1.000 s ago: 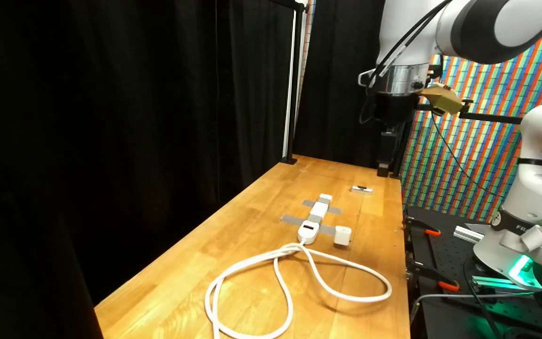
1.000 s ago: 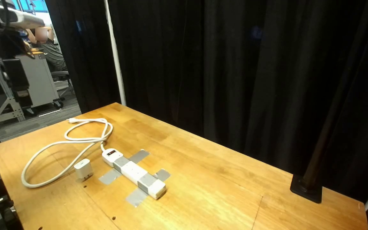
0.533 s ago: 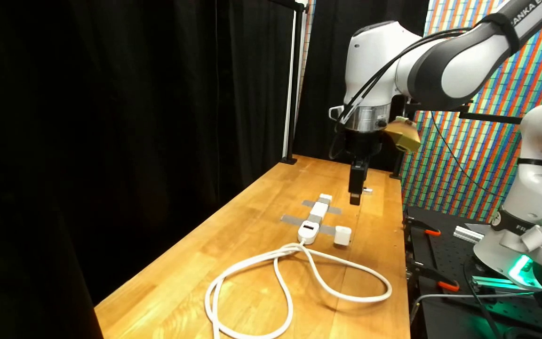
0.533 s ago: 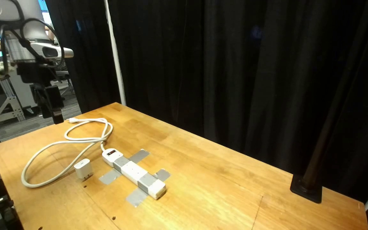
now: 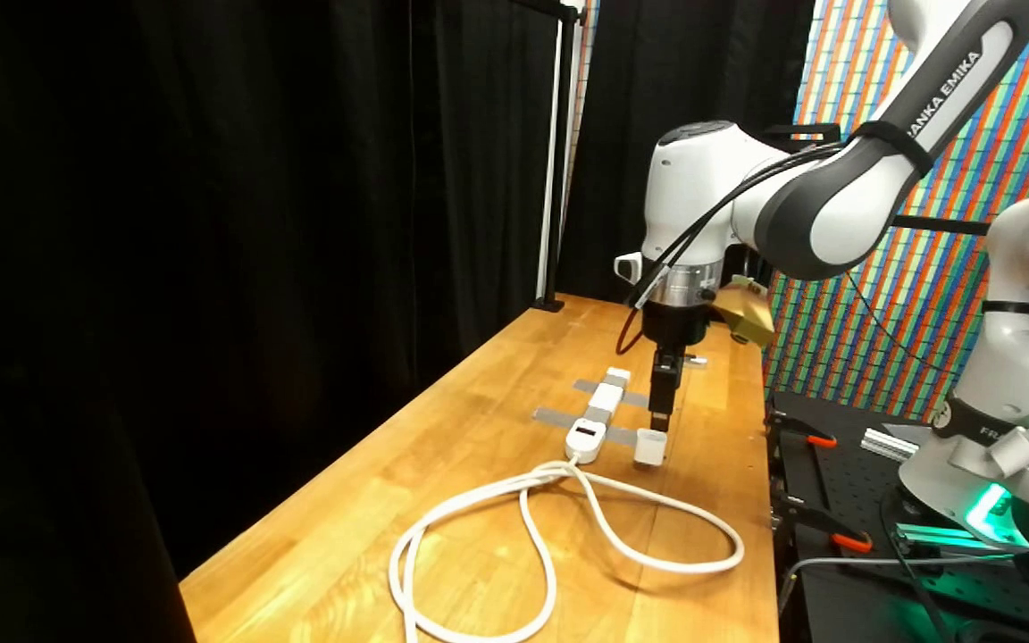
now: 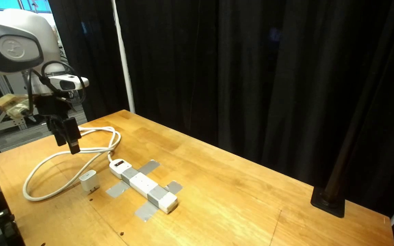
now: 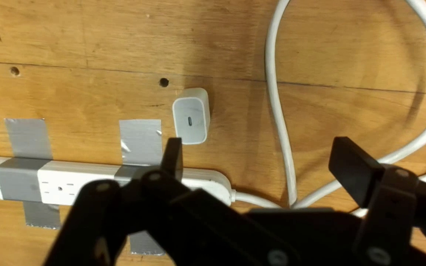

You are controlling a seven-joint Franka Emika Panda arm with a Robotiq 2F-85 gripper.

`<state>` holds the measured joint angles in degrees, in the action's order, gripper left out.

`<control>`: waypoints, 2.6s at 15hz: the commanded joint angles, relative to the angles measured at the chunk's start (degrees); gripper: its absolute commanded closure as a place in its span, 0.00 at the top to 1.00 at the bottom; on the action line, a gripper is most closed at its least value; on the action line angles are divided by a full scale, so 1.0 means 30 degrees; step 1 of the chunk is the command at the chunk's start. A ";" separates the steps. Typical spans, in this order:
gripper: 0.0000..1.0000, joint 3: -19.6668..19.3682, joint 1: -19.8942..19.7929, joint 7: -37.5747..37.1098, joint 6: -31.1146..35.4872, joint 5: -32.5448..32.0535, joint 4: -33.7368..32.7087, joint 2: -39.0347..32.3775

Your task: Put the charger head inside the extension cord

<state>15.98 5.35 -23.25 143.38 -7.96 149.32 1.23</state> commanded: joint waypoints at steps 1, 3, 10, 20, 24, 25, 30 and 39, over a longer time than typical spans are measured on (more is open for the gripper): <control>1.00 -0.0895 0.0522 0.0105 0.2188 -0.0122 0.0861 -0.0534; 1.00 -0.1251 0.0539 0.0267 0.3180 0.0021 0.1224 -0.0940; 1.00 -0.2883 0.0457 -0.0060 0.4649 -0.1269 0.0964 -0.2585; 1.00 -0.4283 0.0711 0.0382 0.5540 -0.0965 0.0033 -0.4844; 0.66 -0.4755 0.1080 0.0302 0.5647 -0.1121 -0.0294 -0.5288; 0.59 -0.4849 0.1168 0.0312 0.5640 -0.1116 -0.0357 -0.5372; 0.20 -0.4700 0.1079 0.0963 0.5658 -0.0445 -0.0273 -0.5524; 0.18 -0.4825 0.1065 0.1647 0.2512 0.1112 -0.0627 -0.3782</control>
<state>2.71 7.85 -18.10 156.43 -4.11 148.63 -13.69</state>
